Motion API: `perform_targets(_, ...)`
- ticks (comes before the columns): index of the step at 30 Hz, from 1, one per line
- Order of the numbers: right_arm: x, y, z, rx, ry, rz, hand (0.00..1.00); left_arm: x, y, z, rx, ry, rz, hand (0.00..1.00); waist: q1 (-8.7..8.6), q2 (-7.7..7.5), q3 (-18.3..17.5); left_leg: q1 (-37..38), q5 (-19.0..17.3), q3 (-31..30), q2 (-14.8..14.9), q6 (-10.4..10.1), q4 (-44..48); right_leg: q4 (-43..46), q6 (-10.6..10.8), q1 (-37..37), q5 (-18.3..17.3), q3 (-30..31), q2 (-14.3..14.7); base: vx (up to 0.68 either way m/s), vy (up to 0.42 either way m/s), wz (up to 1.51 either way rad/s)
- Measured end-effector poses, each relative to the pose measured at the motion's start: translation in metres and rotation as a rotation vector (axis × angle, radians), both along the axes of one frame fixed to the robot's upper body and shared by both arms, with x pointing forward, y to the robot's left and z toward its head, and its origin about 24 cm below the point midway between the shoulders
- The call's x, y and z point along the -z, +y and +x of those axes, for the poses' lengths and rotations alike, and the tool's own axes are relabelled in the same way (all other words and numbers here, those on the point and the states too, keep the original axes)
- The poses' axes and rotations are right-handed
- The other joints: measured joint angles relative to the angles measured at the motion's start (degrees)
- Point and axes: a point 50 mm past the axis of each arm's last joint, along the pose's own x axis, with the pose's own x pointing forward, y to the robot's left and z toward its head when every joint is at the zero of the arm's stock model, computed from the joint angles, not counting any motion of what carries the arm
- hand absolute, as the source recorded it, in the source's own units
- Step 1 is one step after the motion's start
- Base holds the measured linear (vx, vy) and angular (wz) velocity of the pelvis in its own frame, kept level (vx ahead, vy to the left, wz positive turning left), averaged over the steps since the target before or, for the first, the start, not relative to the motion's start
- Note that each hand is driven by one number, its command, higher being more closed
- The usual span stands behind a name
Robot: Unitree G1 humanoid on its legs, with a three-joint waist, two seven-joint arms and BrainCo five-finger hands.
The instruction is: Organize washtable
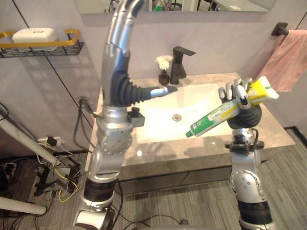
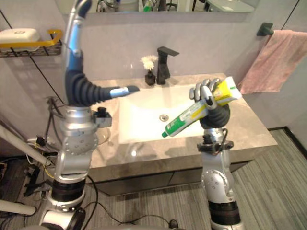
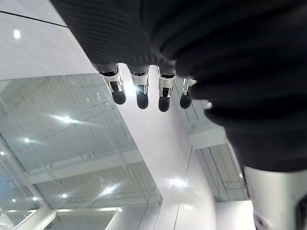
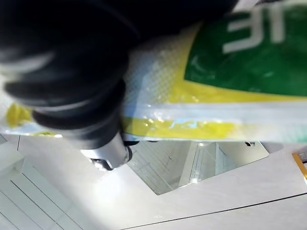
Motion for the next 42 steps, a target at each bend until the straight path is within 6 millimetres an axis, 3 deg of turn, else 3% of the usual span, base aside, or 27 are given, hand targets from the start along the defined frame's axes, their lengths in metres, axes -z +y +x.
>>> perform_targets(10, 0.0, 0.0, 0.001, 0.011, 0.006, 0.027, 1.0, 0.001, 0.023, -0.012, -0.066, -0.03, -0.088, 0.0, 0.15, 1.6, -0.8, 0.0, 0.0, -0.2, 0.0, 0.0, 0.0, 0.0, 0.0, 0.1, 0.0, -0.1, 0.0, 0.0, 0.0, 0.0)
perform_targets(25, -0.011, -0.014, 0.0, 0.119, -0.057, 0.185, 1.0, 0.01, 0.062, -0.035, -0.24, -0.067, -0.195, 0.0, 0.84, 2.04, -0.9, -0.1, 1.3, -1.7, 0.0, -0.1, -1.3, 0.0, -0.2, 0.3, -0.1, -1.7, 0.0, 0.0, -0.002, 0.05)
perform_targets(33, -0.009, -0.015, 0.009, 0.155, -0.033, 0.245, 1.0, 0.02, 0.093, -0.056, -0.318, -0.051, -0.282, 0.0, 1.66, 2.38, -1.1, -0.1, 1.6, -2.9, 0.0, -0.1, -1.3, -0.3, -0.4, 1.2, -0.2, -3.1, 0.0, -0.01, -0.006, 0.08)
perform_targets(35, -0.013, -0.019, 0.01, 0.177, -0.042, 0.265, 1.0, 0.024, 0.101, -0.061, -0.351, -0.04, -0.305, 0.0, 2.76, 2.38, -1.1, -0.1, 1.7, -3.0, 0.0, -0.1, -1.3, -0.3, -0.4, 1.2, -0.3, -3.1, 0.0, 0.0, 0.0, 0.0)
perform_targets(42, -0.017, -0.033, 0.015, 0.278, -0.05, 0.284, 1.0, 0.048, 0.124, -0.077, -0.459, 0.059, -0.408, 0.0, 3.91, 2.32, -1.1, -1.3, 2.5, -5.0, 0.1, -0.3, -1.3, -0.3, -0.8, 1.2, -0.6, -6.0, 0.0, -0.02, -0.01, 0.14)
